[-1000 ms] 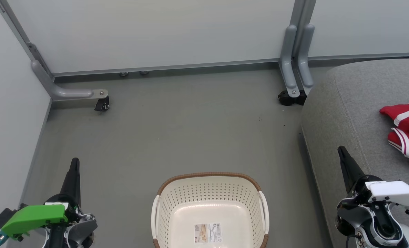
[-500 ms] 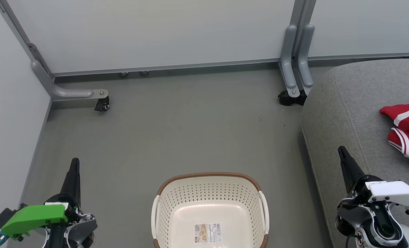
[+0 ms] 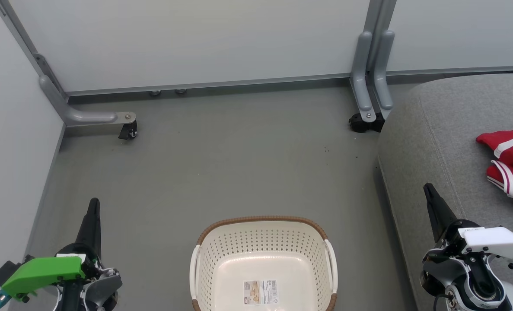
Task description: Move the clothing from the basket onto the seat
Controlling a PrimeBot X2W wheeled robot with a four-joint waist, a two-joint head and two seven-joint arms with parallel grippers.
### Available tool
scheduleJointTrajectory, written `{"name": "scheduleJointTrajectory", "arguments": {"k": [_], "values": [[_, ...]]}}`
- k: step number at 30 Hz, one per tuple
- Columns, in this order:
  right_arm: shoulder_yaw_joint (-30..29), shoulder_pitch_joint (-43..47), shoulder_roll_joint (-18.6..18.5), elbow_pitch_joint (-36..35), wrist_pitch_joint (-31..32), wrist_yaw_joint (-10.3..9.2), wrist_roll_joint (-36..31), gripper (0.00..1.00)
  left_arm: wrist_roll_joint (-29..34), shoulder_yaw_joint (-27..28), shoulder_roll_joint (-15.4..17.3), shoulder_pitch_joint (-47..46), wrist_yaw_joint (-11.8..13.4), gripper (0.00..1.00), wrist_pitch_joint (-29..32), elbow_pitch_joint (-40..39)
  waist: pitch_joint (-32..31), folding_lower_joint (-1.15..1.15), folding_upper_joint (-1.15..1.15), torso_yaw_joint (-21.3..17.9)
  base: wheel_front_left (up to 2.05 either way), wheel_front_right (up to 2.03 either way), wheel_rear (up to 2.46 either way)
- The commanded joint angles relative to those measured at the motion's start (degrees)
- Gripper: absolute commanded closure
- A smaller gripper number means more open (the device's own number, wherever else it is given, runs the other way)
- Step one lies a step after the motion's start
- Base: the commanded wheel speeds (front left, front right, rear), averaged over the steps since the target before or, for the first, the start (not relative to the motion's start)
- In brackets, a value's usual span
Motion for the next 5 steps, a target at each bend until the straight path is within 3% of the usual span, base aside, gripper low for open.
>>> {"name": "scheduleJointTrajectory", "arguments": {"k": [1, 5], "values": [[-0.19, -0.45, 0.03, 0.12, 0.19, 0.02, -0.33, 1.00, -0.12, 0.12, -0.01, -0.61, -0.26, 1.00, 0.21, -0.10, 0.00, 0.00, 0.00, 0.00, 0.00, 0.00, 0.00], [-0.26, -0.46, 0.08, 0.12, 0.24, 0.02, -0.37, 1.00, -0.12, 0.12, -0.01, -0.61, -0.26, 1.00, 0.20, -0.10, 0.00, 0.00, 0.00, 0.00, 0.00, 0.00, 0.00]]}}
